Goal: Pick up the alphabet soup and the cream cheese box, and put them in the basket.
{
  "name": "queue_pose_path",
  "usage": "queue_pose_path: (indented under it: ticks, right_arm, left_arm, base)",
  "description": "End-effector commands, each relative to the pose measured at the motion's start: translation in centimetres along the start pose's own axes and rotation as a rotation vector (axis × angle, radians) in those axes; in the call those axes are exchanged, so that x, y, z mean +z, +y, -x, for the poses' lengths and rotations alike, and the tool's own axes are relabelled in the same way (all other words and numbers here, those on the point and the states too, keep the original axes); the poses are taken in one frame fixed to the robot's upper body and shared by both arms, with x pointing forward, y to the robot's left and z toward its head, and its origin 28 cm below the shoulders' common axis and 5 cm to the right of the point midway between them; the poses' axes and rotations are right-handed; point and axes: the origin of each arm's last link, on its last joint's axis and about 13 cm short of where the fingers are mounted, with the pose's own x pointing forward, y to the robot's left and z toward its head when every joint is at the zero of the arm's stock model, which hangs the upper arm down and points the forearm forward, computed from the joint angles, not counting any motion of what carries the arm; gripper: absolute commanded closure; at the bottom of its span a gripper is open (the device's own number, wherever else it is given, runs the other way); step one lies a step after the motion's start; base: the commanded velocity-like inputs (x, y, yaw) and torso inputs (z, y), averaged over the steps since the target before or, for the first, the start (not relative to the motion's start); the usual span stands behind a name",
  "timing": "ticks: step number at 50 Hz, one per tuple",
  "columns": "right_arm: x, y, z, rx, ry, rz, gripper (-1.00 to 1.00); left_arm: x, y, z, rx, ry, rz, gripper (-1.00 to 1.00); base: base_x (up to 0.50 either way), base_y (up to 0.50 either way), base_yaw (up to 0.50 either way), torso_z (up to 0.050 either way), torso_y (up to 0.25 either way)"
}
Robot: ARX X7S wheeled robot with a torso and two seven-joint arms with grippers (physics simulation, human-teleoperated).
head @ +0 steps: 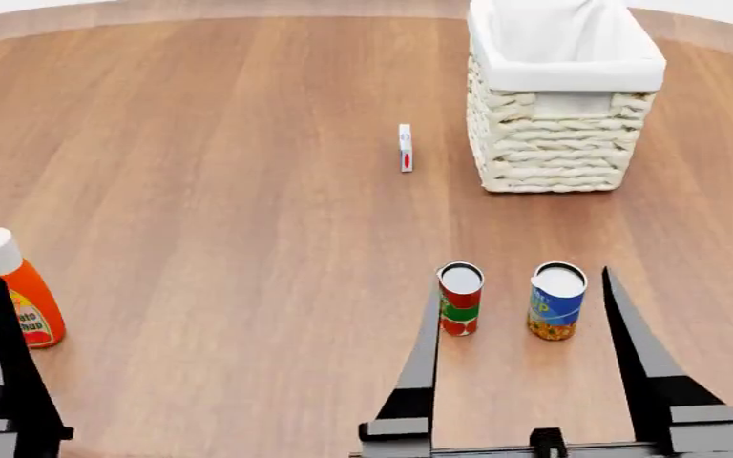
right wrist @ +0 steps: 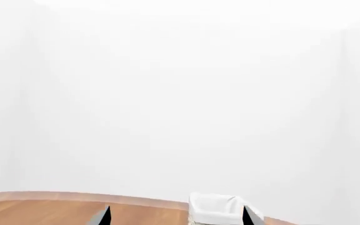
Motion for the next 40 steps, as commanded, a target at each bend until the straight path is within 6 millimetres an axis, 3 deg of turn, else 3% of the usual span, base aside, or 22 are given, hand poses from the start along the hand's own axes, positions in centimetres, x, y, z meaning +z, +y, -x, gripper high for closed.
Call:
queue_pose_path:
  ticks: [1,40]
  right_arm:
    - [3.3,0.0,0.3,0.02,-0.118,0.029,-1.0]
    - [2.3,-0.1,0.7,0.021,-0.077,0.016,-1.0]
  left_arm:
    - [3.4,0.3,-0.2,0.006,-0.134,0.018,-1.0]
    - [1.4,0.1,0.3,-0.008,-0.087,-0.026,-1.0]
  base:
    - [0.0,0.0,0.0,0.0,0.0]
    - [0.01,0.0,0.0,0.0,0.0]
